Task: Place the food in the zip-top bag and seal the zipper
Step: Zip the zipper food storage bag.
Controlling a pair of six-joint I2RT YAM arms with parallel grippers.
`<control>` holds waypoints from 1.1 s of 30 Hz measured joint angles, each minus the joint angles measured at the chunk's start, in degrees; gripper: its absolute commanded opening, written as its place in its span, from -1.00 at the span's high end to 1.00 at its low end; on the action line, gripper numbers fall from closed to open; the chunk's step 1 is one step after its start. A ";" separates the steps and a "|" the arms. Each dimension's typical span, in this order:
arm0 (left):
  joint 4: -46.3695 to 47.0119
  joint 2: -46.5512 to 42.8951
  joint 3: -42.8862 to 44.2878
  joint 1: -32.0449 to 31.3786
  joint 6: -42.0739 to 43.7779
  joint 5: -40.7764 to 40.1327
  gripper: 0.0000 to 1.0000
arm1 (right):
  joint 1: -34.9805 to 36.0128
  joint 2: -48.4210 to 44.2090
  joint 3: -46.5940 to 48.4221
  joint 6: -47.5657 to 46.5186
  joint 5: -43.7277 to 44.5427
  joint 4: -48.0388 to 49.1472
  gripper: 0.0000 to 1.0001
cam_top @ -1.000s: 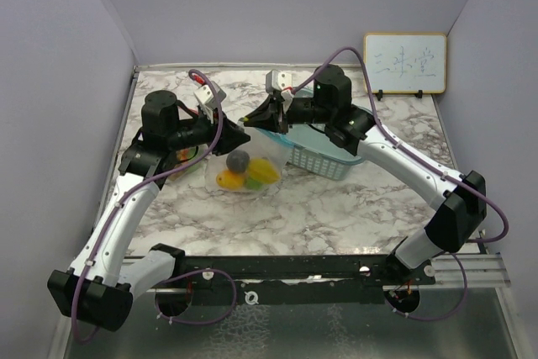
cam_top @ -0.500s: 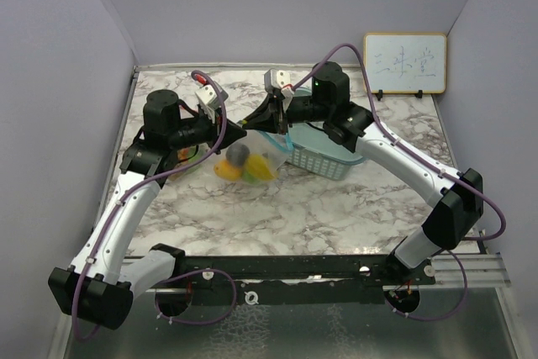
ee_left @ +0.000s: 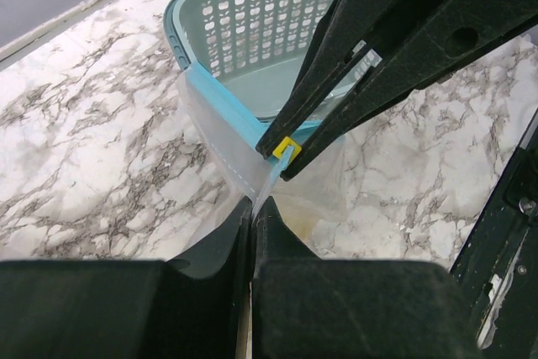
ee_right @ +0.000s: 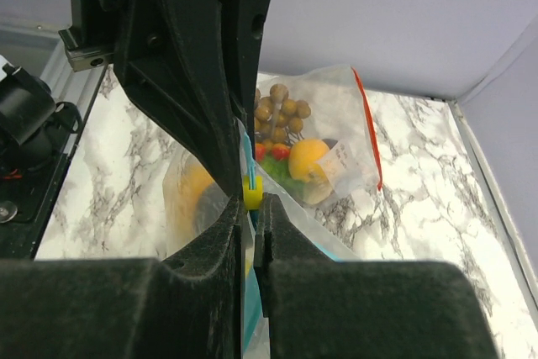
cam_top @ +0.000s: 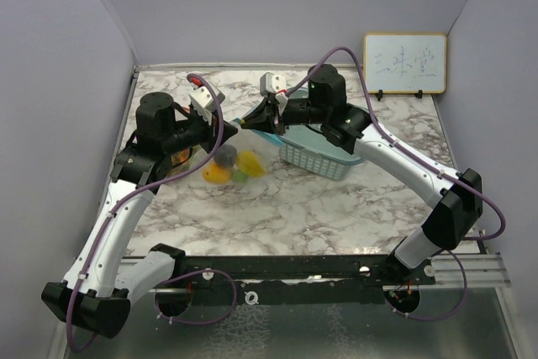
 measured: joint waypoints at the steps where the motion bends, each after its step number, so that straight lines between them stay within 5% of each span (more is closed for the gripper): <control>1: 0.07 -0.11 -0.31 0.00 0.04 0.00 1.00 | 0.00 0.00 0.00 -0.13 0.33 -0.28 0.95; 11: 2.56 -1.11 -2.34 0.39 -0.33 -0.68 1.00 | -0.07 0.02 -0.04 -0.44 1.36 -1.86 0.96; 33: 6.93 -3.02 -4.92 0.31 -4.94 -26.05 1.00 | -5.70 -3.34 -6.95 -1.46 6.86 -3.15 0.96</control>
